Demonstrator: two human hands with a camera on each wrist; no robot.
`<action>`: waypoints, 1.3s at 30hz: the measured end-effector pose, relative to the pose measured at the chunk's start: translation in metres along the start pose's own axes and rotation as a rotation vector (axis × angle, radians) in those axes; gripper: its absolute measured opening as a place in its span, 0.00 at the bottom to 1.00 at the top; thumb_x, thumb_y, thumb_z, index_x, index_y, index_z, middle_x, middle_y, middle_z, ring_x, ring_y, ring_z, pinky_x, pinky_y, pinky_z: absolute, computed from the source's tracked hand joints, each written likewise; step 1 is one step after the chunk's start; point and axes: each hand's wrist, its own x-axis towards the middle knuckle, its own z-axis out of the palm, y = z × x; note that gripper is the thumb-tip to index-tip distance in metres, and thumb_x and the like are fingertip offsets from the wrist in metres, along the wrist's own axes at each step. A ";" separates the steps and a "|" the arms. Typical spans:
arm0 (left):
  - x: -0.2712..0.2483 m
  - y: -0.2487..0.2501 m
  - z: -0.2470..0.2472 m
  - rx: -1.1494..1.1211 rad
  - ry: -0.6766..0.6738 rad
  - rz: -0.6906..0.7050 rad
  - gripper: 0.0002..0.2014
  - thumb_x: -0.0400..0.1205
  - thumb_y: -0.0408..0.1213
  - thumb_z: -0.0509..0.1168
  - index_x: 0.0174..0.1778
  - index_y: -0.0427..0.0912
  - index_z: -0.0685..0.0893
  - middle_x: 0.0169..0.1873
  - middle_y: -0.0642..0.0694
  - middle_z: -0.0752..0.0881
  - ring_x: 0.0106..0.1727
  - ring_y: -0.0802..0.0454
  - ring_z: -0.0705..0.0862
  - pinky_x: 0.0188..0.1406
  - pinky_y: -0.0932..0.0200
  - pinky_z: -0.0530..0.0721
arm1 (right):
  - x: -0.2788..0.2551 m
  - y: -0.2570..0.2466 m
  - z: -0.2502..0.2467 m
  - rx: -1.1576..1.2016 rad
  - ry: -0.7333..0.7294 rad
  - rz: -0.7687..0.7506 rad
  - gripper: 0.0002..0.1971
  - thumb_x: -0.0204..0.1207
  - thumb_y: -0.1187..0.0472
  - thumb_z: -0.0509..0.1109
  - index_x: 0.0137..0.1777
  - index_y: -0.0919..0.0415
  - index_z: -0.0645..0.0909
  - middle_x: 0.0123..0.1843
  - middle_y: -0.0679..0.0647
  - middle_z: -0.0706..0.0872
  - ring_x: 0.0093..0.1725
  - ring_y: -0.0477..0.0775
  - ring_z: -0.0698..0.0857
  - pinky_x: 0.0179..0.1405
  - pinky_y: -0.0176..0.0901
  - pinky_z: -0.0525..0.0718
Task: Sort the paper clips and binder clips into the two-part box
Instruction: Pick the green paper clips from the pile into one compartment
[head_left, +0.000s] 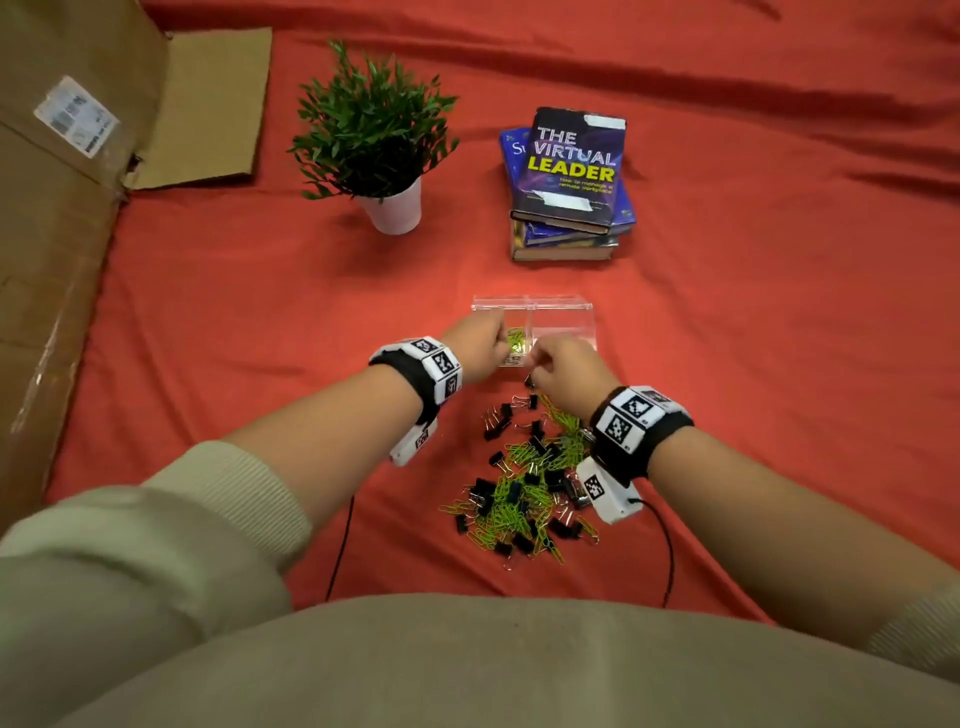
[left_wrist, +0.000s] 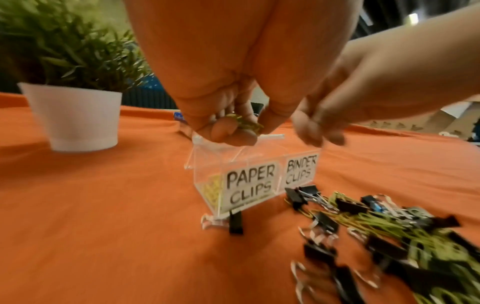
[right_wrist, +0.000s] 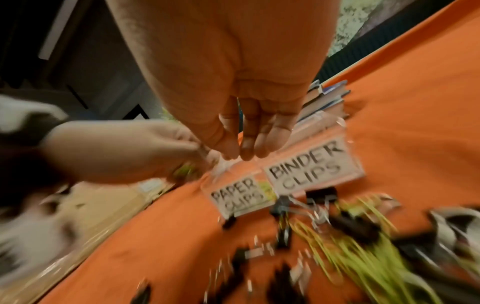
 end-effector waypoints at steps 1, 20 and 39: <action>0.009 0.005 -0.001 0.023 0.008 0.019 0.03 0.79 0.30 0.58 0.46 0.40 0.76 0.41 0.40 0.81 0.41 0.44 0.78 0.38 0.56 0.72 | -0.012 0.005 0.007 -0.029 -0.075 -0.005 0.07 0.76 0.68 0.64 0.47 0.60 0.84 0.47 0.54 0.87 0.43 0.52 0.85 0.47 0.46 0.87; -0.090 -0.031 0.065 0.244 -0.352 0.203 0.15 0.74 0.34 0.66 0.57 0.45 0.82 0.53 0.44 0.82 0.55 0.44 0.82 0.51 0.50 0.82 | -0.049 0.027 0.052 -0.228 -0.231 -0.173 0.10 0.76 0.64 0.65 0.54 0.55 0.82 0.53 0.52 0.77 0.63 0.55 0.73 0.61 0.51 0.79; -0.084 -0.058 0.059 -0.137 0.102 -0.089 0.10 0.81 0.36 0.66 0.58 0.41 0.84 0.52 0.44 0.85 0.53 0.48 0.83 0.57 0.55 0.81 | -0.066 0.023 0.058 -0.104 -0.260 -0.024 0.03 0.76 0.65 0.67 0.47 0.58 0.81 0.45 0.51 0.86 0.42 0.49 0.85 0.43 0.41 0.86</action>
